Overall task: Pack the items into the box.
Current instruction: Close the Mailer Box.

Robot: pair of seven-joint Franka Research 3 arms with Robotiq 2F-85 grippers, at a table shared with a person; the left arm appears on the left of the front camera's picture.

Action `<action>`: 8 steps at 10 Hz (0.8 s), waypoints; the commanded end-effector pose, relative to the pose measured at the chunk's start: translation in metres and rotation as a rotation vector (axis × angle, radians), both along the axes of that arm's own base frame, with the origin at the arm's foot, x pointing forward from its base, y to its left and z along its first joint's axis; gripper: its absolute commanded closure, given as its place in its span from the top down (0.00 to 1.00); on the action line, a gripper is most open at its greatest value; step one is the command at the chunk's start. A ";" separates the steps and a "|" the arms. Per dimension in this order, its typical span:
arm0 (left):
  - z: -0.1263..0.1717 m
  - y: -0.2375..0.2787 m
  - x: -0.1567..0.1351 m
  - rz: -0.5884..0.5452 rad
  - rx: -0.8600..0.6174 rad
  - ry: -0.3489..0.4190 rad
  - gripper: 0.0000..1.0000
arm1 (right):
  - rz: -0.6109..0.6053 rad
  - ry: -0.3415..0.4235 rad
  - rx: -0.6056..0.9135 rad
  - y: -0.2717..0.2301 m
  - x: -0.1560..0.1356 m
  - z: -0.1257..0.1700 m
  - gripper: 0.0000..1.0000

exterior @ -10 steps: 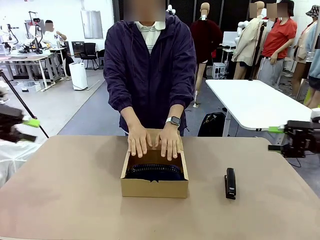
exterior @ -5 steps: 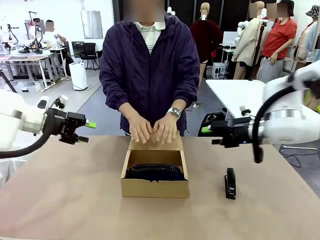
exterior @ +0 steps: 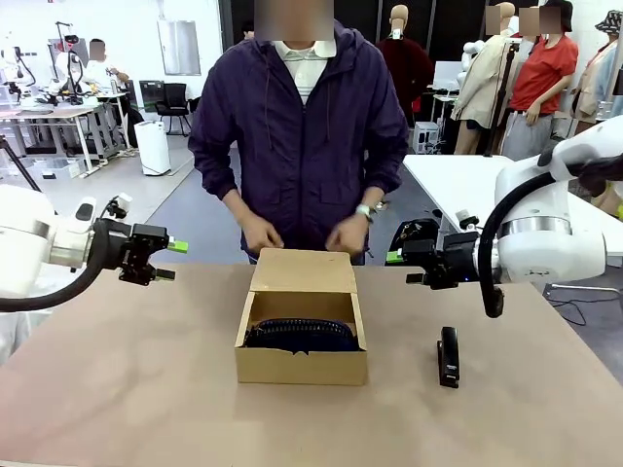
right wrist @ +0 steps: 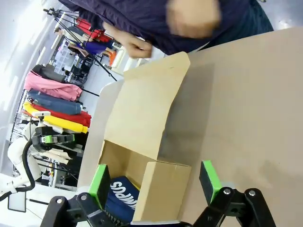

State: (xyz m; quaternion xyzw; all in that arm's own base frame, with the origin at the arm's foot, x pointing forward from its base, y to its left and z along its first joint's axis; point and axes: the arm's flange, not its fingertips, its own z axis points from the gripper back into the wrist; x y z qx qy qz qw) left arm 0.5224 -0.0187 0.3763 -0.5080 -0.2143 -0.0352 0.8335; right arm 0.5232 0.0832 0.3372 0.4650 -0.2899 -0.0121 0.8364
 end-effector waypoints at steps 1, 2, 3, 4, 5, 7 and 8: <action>-0.004 0.002 0.001 0.009 -0.006 0.004 1.00 | 0.035 0.073 -0.014 0.007 0.025 -0.008 1.00; -0.016 -0.007 0.042 0.018 -0.047 0.037 1.00 | 0.073 0.151 -0.024 0.016 0.056 -0.011 1.00; -0.026 -0.017 0.075 0.014 -0.082 0.066 1.00 | 0.142 0.236 -0.048 0.022 0.087 -0.014 1.00; -0.033 -0.024 0.094 -0.008 -0.094 0.086 1.00 | 0.251 0.280 -0.033 0.033 0.105 -0.018 1.00; -0.041 -0.035 0.108 0.007 -0.099 0.107 1.00 | 0.298 0.346 0.001 0.045 0.121 -0.026 1.00; -0.064 -0.065 0.128 0.009 -0.145 0.148 1.00 | 0.347 0.447 0.033 0.060 0.144 -0.039 1.00; -0.072 -0.077 0.135 -0.007 -0.186 0.154 1.00 | 0.373 0.482 0.073 0.064 0.151 -0.043 1.00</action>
